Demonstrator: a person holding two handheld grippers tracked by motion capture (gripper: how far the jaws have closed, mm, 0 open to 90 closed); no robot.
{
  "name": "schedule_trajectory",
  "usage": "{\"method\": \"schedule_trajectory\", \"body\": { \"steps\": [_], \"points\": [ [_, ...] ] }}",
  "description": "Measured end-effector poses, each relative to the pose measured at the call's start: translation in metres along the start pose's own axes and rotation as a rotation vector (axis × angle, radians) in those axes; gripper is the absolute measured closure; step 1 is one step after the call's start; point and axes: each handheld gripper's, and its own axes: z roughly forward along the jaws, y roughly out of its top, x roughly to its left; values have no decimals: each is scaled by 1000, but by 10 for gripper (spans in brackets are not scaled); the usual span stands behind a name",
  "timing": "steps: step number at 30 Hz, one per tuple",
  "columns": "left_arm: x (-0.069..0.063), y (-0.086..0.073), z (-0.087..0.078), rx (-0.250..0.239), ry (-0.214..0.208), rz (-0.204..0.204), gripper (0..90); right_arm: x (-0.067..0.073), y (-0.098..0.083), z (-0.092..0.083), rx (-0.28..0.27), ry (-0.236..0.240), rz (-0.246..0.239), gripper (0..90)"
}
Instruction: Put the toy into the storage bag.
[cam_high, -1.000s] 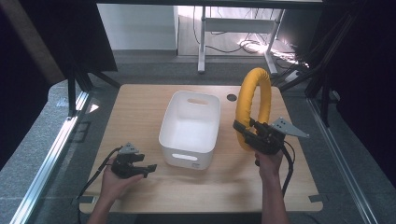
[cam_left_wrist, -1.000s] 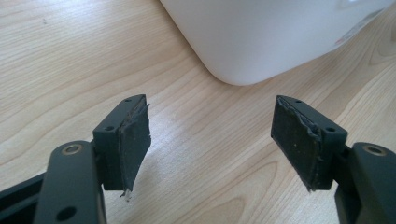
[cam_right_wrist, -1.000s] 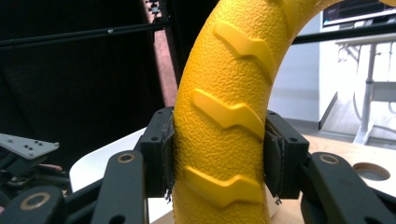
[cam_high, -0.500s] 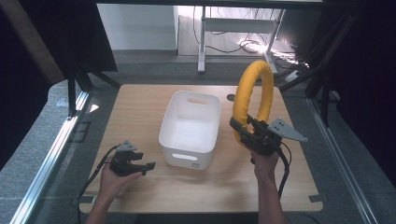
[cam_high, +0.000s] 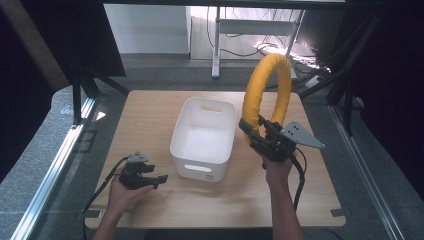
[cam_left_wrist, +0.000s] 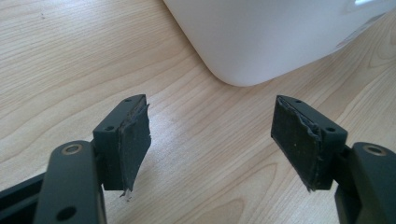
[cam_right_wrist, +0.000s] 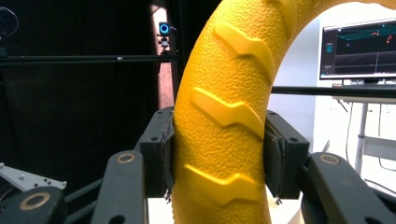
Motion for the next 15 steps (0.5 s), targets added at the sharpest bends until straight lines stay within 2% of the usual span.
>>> {"method": "schedule_trajectory", "body": {
  "steps": [15],
  "points": [
    [-3, -1, 5, -2, -9, -3, 285, 13, 11, 15, -34, 18, -17, 511]
  ]
}}
